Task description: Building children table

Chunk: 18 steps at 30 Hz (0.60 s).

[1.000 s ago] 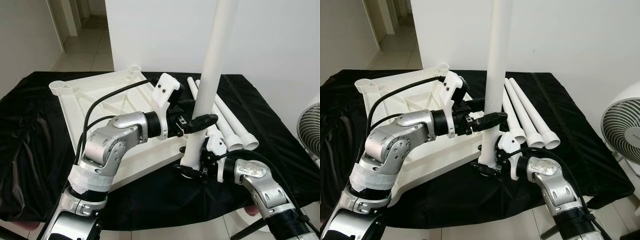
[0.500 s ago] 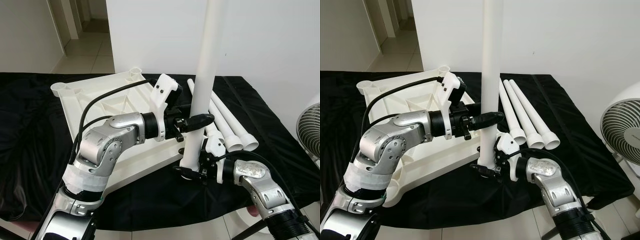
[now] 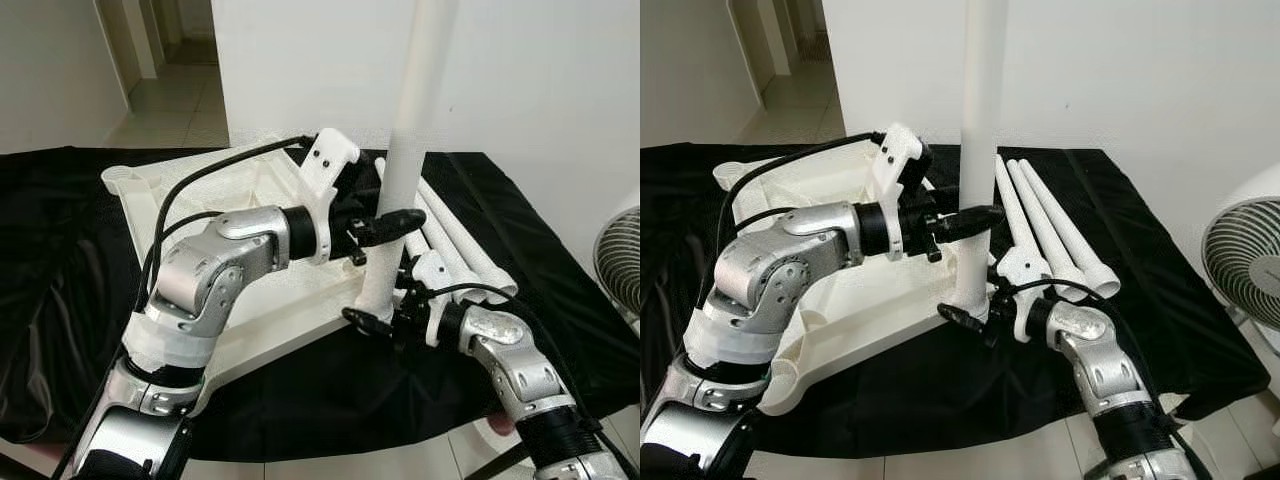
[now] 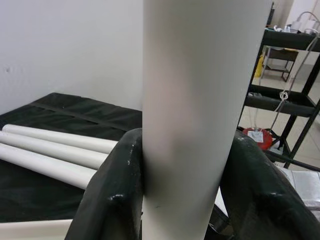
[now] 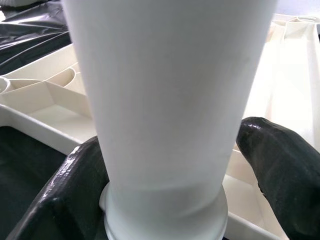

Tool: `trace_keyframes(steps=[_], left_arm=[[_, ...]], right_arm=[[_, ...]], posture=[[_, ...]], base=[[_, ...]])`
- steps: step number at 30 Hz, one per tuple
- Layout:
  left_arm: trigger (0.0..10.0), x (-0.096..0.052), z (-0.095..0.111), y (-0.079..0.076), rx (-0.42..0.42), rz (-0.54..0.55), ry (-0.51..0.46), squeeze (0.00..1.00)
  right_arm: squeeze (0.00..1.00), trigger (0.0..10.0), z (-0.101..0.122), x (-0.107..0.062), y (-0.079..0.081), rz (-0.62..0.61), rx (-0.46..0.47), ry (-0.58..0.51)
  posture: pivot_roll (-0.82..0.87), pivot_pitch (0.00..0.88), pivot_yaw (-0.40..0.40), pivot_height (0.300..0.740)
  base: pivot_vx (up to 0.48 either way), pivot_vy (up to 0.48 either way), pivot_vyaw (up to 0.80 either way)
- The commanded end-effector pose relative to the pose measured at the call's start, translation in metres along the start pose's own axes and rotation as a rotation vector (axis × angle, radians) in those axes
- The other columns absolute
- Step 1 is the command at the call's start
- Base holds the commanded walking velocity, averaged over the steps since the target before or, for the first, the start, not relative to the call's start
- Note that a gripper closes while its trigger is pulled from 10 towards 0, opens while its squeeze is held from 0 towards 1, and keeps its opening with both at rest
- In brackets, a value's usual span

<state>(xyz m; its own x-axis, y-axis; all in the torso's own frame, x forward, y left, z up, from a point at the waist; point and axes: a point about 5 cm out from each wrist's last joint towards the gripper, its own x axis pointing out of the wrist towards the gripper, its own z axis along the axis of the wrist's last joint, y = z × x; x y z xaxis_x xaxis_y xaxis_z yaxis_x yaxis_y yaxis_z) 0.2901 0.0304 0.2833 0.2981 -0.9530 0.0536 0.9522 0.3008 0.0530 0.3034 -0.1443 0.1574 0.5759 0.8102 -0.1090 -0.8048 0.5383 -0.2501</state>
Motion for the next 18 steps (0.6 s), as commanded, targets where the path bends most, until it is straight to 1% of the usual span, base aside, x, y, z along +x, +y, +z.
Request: trace_keyframes(steps=[1,2,3,4,5,6,8,12,14,17,18], left_arm=[[10.0,0.003,-0.004,0.001,-0.025,-0.007,0.041,0.00],[10.0,0.002,-0.002,0.009,-0.025,0.045,0.062,0.00],[10.0,0.001,0.001,0.014,-0.021,0.087,0.069,0.00],[10.0,0.001,0.001,0.014,-0.021,0.087,0.069,0.00],[10.0,0.000,0.004,0.021,-0.031,0.143,0.062,0.00],[10.0,0.000,0.004,0.021,-0.031,0.143,0.062,0.00],[10.0,0.000,0.005,0.026,-0.034,0.189,0.047,0.00],[10.0,0.000,0.007,0.031,-0.032,0.240,0.025,0.00],[10.0,0.002,0.009,0.035,-0.037,0.287,-0.002,0.00],[10.0,0.002,0.009,0.036,-0.037,0.298,-0.009,0.00],[10.0,0.003,0.011,0.039,-0.047,0.325,-0.023,0.00]], right_arm=[[1.00,10.0,0.009,0.000,-0.012,-0.089,0.004,-0.044],[1.00,10.0,0.013,0.004,-0.015,-0.136,0.011,-0.072],[0.01,10.0,0.017,0.008,-0.017,-0.183,0.018,-0.097],[0.01,10.0,0.017,0.008,-0.017,-0.183,0.018,-0.097],[0.00,10.0,0.022,0.013,-0.020,-0.251,0.036,-0.130],[0.00,10.0,0.022,0.013,-0.020,-0.251,0.036,-0.130],[0.00,10.0,0.024,0.017,-0.021,-0.297,0.049,-0.148],[0.00,10.0,0.026,0.023,-0.019,-0.329,0.057,-0.168],[0.00,10.0,0.028,0.027,-0.018,-0.361,0.073,-0.191],[0.00,10.0,0.028,0.028,-0.017,-0.372,0.078,-0.197],[0.00,10.0,0.029,0.029,-0.017,-0.398,0.093,-0.206]], posture=[[0.02,0.000,0.007,0.740],[0.02,0.000,0.007,0.740],[0.02,0.004,0.008,0.740],[0.02,0.004,0.008,0.740],[0.02,0.010,0.010,0.740],[0.02,0.010,0.010,0.740],[0.01,0.016,0.008,0.740],[0.00,0.026,0.010,0.740],[0.00,0.030,0.010,0.740],[0.00,0.030,0.010,0.740],[0.00,0.032,0.010,0.740]], base=[[0.000,0.000,0.00],[0.000,0.000,0.00],[0.000,0.000,0.00],[0.000,0.000,0.00],[0.000,0.000,0.00],[0.000,0.000,0.00],[0.000,0.000,0.00],[0.000,0.000,0.00],[0.000,0.000,0.00],[0.000,0.000,0.00],[0.000,0.000,0.00]])
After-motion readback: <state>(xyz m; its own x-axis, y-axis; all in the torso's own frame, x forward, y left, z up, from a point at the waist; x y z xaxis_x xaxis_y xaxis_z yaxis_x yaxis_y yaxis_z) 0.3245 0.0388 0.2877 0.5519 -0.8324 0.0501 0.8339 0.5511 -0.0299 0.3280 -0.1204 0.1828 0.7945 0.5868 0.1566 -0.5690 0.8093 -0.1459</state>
